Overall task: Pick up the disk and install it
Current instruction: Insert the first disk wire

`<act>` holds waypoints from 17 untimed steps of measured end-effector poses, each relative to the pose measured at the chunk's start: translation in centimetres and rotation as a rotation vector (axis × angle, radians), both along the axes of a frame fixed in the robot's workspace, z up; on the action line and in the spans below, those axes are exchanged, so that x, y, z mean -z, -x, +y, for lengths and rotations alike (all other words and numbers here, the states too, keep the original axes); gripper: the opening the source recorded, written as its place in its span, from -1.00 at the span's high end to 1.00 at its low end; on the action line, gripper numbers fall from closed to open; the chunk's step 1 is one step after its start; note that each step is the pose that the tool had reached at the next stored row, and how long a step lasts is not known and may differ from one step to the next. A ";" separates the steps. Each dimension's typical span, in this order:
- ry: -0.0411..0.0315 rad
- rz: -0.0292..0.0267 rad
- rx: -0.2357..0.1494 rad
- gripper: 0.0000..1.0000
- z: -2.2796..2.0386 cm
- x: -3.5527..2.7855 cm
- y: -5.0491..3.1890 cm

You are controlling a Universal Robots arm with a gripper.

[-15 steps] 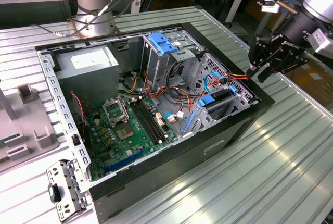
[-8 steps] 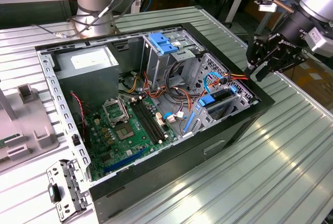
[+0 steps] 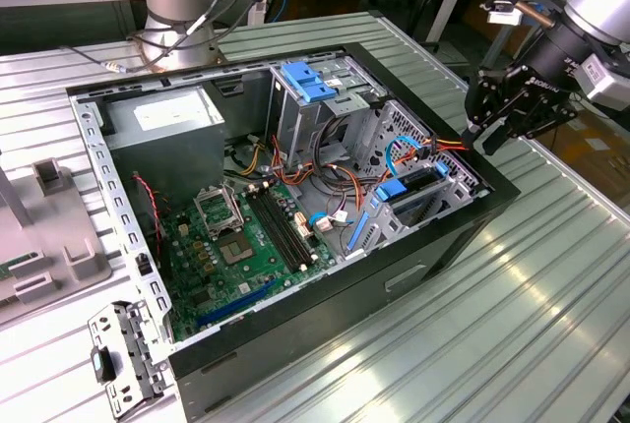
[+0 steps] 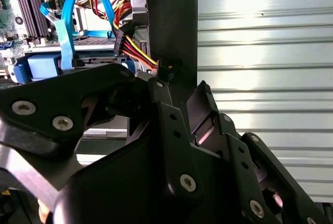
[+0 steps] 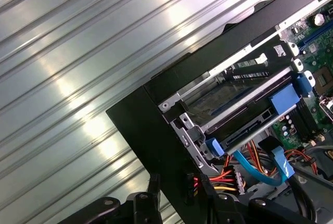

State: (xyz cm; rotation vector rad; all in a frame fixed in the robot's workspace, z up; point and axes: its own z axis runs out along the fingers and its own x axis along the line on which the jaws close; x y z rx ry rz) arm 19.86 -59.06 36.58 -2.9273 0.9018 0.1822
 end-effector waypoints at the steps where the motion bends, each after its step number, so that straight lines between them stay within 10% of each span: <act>1: 0.0000 0.0000 0.000 0.19 0.00 0.00 0.00; 7: -0.0002 0.0000 0.000 0.66 0.00 0.00 0.00; 17: -0.0036 0.0000 0.000 0.66 0.00 -0.45 0.00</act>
